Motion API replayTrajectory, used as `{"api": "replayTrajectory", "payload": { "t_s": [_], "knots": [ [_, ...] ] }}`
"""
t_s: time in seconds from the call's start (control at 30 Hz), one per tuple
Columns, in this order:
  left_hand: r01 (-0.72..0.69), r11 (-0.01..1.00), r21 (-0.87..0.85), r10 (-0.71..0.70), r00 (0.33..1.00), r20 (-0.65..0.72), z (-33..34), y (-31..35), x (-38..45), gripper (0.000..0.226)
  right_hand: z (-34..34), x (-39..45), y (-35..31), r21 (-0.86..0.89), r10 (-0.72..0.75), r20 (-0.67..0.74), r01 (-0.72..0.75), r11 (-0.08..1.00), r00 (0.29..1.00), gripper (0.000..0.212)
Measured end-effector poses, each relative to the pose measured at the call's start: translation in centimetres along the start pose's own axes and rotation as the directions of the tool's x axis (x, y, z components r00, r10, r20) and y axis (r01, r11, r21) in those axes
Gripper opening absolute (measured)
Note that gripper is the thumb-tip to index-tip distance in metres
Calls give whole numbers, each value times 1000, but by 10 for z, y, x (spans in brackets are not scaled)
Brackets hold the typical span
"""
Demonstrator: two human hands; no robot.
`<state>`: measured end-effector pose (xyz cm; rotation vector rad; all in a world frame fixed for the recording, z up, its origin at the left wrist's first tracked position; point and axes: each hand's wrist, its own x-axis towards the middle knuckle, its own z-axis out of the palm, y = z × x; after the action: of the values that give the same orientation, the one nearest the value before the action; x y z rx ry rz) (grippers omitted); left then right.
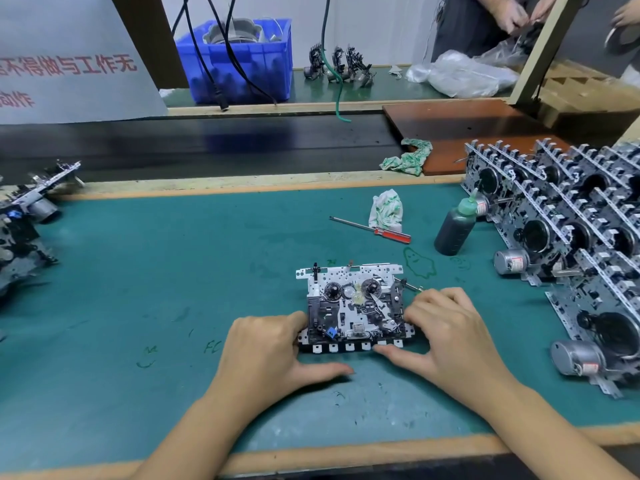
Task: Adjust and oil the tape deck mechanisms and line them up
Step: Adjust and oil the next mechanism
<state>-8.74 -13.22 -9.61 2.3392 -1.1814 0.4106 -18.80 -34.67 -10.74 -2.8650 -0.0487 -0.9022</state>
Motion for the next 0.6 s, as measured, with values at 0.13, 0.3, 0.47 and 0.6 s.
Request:
{"api": "replayTrajectory", "payload": {
  "t_s": [0.13,0.3,0.47,0.6],
  "knots": [
    [-16,1000,14,17,1000,-10,0,3,-2,64,0,1,2,27,9,5,-9,1000,1000,59],
    [-63,997,53,65,997,-47,1,7,-6,62,2,0,0,2,41,-19,-41,999,999,60],
    [62,991,121,-53,996,-71,4,15,-7,57,-2,1,4,76,-31,37,29,997,999,54],
    [106,983,149,-94,992,-82,4,15,-6,60,-2,0,3,35,-57,42,56,998,997,59]
  ]
}}
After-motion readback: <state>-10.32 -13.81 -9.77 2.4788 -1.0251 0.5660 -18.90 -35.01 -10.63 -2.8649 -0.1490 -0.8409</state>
